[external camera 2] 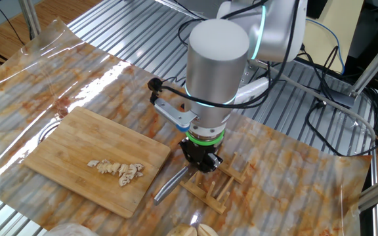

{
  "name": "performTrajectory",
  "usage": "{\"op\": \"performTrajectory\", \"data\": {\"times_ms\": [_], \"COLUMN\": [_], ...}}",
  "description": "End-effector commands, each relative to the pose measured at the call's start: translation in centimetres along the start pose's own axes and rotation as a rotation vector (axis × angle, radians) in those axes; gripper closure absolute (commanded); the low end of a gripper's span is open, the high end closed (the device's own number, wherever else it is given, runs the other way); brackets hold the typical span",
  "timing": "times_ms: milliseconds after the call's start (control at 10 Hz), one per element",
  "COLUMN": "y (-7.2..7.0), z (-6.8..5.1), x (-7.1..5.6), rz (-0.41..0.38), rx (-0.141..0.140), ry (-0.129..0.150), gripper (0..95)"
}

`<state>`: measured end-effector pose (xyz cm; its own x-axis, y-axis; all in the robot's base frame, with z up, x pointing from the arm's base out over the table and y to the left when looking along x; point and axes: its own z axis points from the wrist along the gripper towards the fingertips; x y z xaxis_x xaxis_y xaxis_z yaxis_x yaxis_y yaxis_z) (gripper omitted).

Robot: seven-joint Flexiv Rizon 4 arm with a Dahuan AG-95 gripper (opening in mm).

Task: Slice the lotus root

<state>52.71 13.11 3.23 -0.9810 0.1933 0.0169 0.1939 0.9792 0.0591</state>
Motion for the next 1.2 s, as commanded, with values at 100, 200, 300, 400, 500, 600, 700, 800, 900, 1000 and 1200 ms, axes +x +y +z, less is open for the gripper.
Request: {"op": "performTrajectory", "data": {"times_ms": [100, 200, 300, 400, 500, 600, 700, 800, 900, 1000, 1200], "y": [-0.1, 0.0, 0.0, 0.1, 0.1, 0.1, 0.1, 0.0, -0.1, -0.2, -1.0], "z": [-0.1, -0.4, -0.9, -1.7, -2.3, -3.0, -4.1, -4.8, -5.8, -6.6, -8.4], "x": [0.1, 0.2, 0.4, 0.6, 0.9, 1.1, 1.4, 1.6, 1.9, 2.1, 2.2], "rz": [0.001, 0.003, 0.007, 0.012, 0.017, 0.020, 0.032, 0.040, 0.054, 0.066, 0.060], "rx": [0.005, 0.011, 0.013, 0.020, 0.027, 0.037, 0.043, 0.045, 0.050, 0.052, 0.051], "ry": [-0.005, -0.005, -0.004, 0.005, 0.015, 0.022, 0.029, 0.034, 0.041, 0.047, 0.067], "gripper": [57.0, 57.0, 57.0, 57.0, 57.0, 57.0, 57.0, 57.0, 57.0, 57.0, 57.0]}}
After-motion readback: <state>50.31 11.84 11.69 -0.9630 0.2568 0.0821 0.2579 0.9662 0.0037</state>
